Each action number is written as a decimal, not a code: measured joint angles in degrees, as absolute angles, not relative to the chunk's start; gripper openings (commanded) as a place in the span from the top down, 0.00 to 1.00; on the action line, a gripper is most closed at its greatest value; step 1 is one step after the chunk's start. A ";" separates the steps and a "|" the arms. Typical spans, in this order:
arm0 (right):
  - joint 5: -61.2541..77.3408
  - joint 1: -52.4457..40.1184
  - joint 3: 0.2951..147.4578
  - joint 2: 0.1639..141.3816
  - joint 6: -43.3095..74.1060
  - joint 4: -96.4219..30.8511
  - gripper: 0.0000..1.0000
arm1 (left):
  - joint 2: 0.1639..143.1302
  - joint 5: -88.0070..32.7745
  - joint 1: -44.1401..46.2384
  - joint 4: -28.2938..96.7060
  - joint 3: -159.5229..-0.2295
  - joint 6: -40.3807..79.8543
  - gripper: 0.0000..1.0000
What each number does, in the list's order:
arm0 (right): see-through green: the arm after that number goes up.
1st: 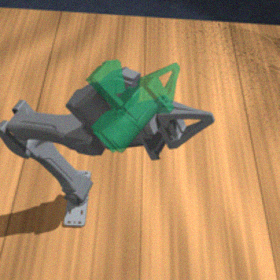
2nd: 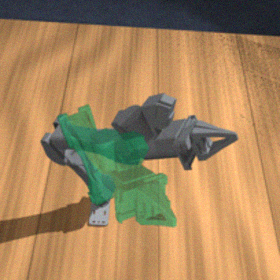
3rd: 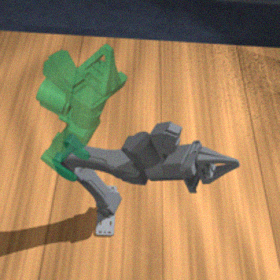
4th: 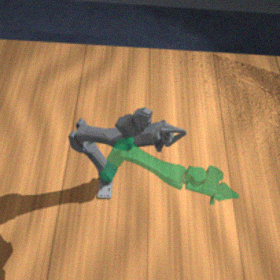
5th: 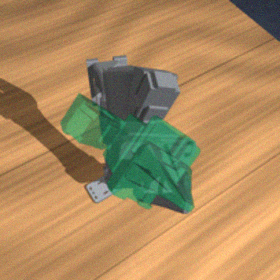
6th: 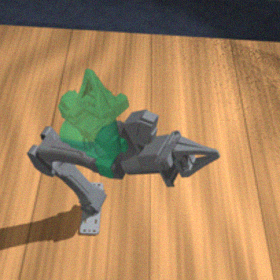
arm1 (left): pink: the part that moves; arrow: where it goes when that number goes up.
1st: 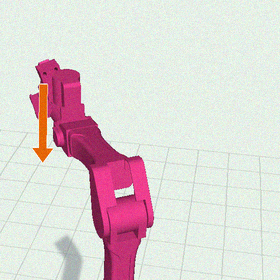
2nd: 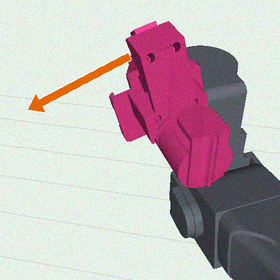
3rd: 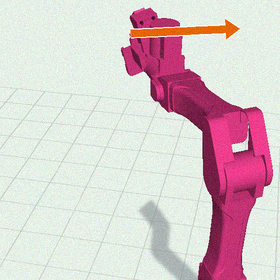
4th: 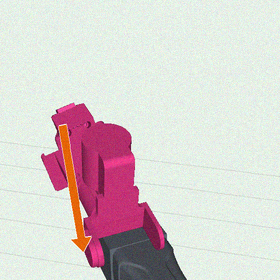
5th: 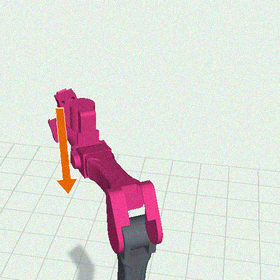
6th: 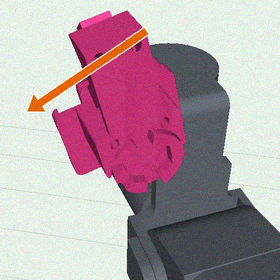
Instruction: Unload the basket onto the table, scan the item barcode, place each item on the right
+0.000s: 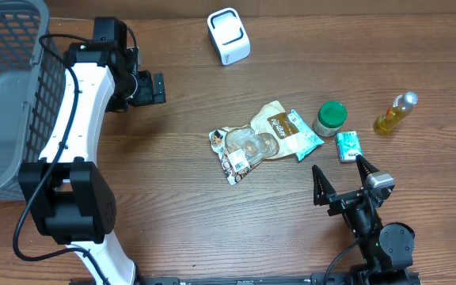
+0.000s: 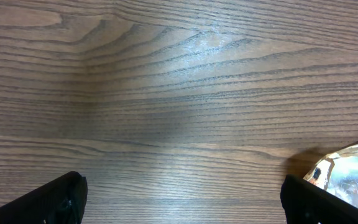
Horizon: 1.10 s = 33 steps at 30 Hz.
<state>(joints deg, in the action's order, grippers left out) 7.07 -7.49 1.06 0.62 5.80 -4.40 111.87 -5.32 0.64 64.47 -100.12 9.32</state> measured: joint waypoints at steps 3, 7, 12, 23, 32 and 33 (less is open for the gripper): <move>7.05 -7.49 1.06 0.62 5.78 -4.47 0.00 | 111.87 -5.30 0.64 64.47 -100.12 9.32 0.01; 7.05 -7.49 1.06 0.62 5.78 -4.43 0.00 | 111.85 -5.30 0.64 64.47 -100.12 9.32 0.01; 7.07 -7.49 1.06 0.62 5.78 -4.40 0.00 | 109.47 -5.30 0.64 64.51 -100.12 9.32 0.00; 7.07 -7.49 1.06 0.64 5.78 -4.40 0.00 | 90.32 -4.60 0.64 64.55 -92.90 8.82 0.01; 7.05 -7.49 1.06 0.62 5.80 -4.40 0.00 | 80.07 -4.40 0.64 44.12 -59.40 8.88 0.00; 7.05 -7.49 1.06 0.62 5.78 -4.43 0.00 | 78.81 -4.43 0.64 42.09 -56.14 8.86 0.00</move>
<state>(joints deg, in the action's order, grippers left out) 7.05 -7.49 1.06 0.62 5.78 -4.43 78.81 -4.43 0.64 42.09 -56.14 8.86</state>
